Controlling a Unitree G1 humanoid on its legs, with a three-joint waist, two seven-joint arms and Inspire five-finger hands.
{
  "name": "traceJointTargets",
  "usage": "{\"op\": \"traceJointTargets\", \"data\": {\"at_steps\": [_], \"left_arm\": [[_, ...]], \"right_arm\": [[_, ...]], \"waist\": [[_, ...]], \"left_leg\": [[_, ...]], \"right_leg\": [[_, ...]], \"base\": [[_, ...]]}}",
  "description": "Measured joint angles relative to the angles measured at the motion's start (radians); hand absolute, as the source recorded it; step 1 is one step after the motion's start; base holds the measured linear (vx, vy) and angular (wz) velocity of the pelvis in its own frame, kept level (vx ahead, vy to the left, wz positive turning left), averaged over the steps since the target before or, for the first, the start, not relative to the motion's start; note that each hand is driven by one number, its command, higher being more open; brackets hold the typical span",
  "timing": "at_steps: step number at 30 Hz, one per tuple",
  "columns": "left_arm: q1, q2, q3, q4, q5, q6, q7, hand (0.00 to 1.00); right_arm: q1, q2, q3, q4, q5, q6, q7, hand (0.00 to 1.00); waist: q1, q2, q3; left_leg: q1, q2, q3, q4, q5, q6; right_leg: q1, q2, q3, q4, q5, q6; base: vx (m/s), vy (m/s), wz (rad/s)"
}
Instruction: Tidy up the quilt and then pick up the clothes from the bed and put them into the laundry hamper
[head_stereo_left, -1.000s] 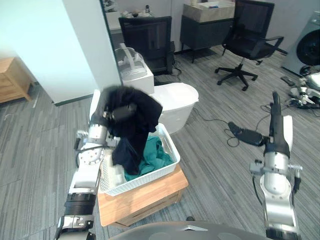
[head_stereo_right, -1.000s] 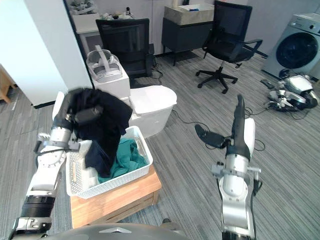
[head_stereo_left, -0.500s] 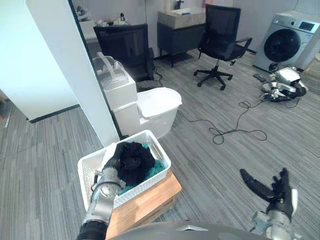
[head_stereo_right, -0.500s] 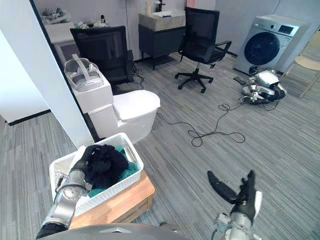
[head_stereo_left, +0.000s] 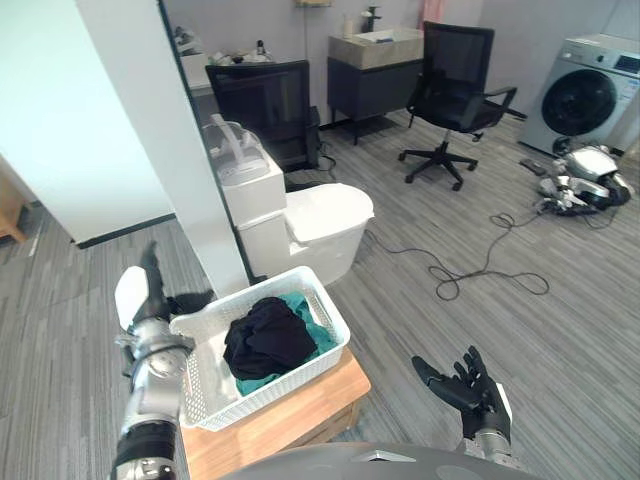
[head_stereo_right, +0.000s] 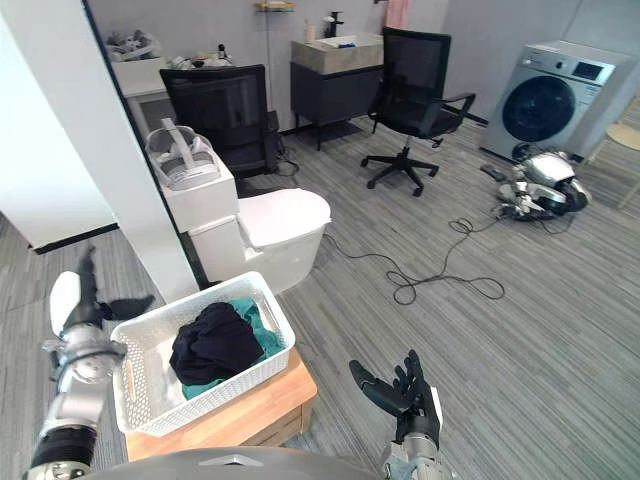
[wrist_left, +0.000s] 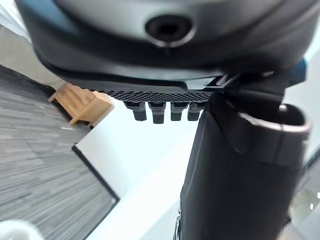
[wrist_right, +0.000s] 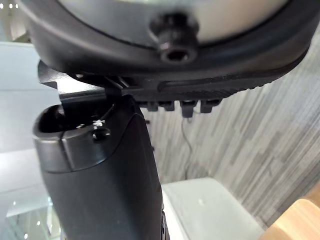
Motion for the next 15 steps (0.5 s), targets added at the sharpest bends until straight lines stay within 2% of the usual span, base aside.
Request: {"op": "traceJointTargets", "data": {"at_steps": [3,5,7,9,10,13,15], "left_arm": [[-0.005,0.029,0.044,-0.070,-0.149,-0.066,-0.011,1.00],[-0.008,0.030,0.063,-0.111,-0.229,-0.085,-0.032,1.00],[-0.007,0.029,0.078,-0.147,-0.355,-0.091,-0.077,1.00],[0.023,0.016,0.088,-0.214,-0.534,-0.088,-0.162,1.00],[0.043,0.008,0.090,-0.236,-0.569,-0.087,-0.180,1.00],[0.152,-0.081,0.082,-0.306,-0.676,-0.087,-0.263,1.00],[0.249,-0.178,0.067,-0.307,-0.706,-0.085,-0.294,1.00]], "right_arm": [[-0.005,-0.024,0.027,0.000,-0.001,-0.001,0.013,1.00],[-0.004,-0.028,0.038,0.000,-0.003,-0.001,0.014,1.00],[-0.004,-0.033,0.061,0.000,-0.005,-0.001,0.021,1.00],[-0.012,-0.034,0.082,0.000,-0.006,0.000,0.029,1.00],[-0.015,-0.034,0.087,0.000,-0.007,0.000,0.029,1.00],[-0.025,-0.033,0.100,0.000,-0.039,0.001,0.022,1.00],[-0.044,-0.033,0.100,0.024,-0.049,0.002,0.011,1.00]], "waist": [[0.016,-0.001,-0.001],[0.026,0.002,-0.001],[0.033,0.003,0.000],[0.054,0.000,-0.001],[0.055,0.000,-0.001],[0.061,-0.001,-0.002],[0.086,-0.002,0.001]], "left_leg": [[-0.001,-0.006,-0.019,-0.002,0.001,0.001],[-0.002,-0.009,-0.032,-0.002,0.003,0.002],[-0.003,-0.009,-0.051,-0.002,0.004,0.002],[-0.006,-0.009,-0.061,-0.004,0.006,0.003],[-0.007,-0.009,-0.067,-0.004,0.007,0.003],[-0.012,-0.014,-0.101,-0.017,0.018,0.009],[-0.015,-0.017,-0.118,-0.020,0.021,0.011]], "right_leg": [[0.009,-0.008,-0.023,0.000,-0.002,-0.004],[0.014,-0.011,-0.038,0.000,-0.005,-0.007],[0.024,-0.012,-0.056,0.000,-0.008,-0.012],[0.026,-0.013,-0.072,0.000,-0.010,-0.015],[0.027,-0.013,-0.076,0.000,-0.011,-0.016],[0.035,-0.018,-0.108,0.000,-0.015,-0.022],[0.040,-0.022,-0.127,-0.001,-0.019,-0.024]], "base": [[-0.04,-0.019,0.21],[-0.04,-0.017,0.22],[-0.03,-0.042,0.24],[-0.04,-0.047,0.14],[-0.04,-0.040,0.20],[-0.04,-0.038,0.30],[-0.05,-0.035,0.24]]}}
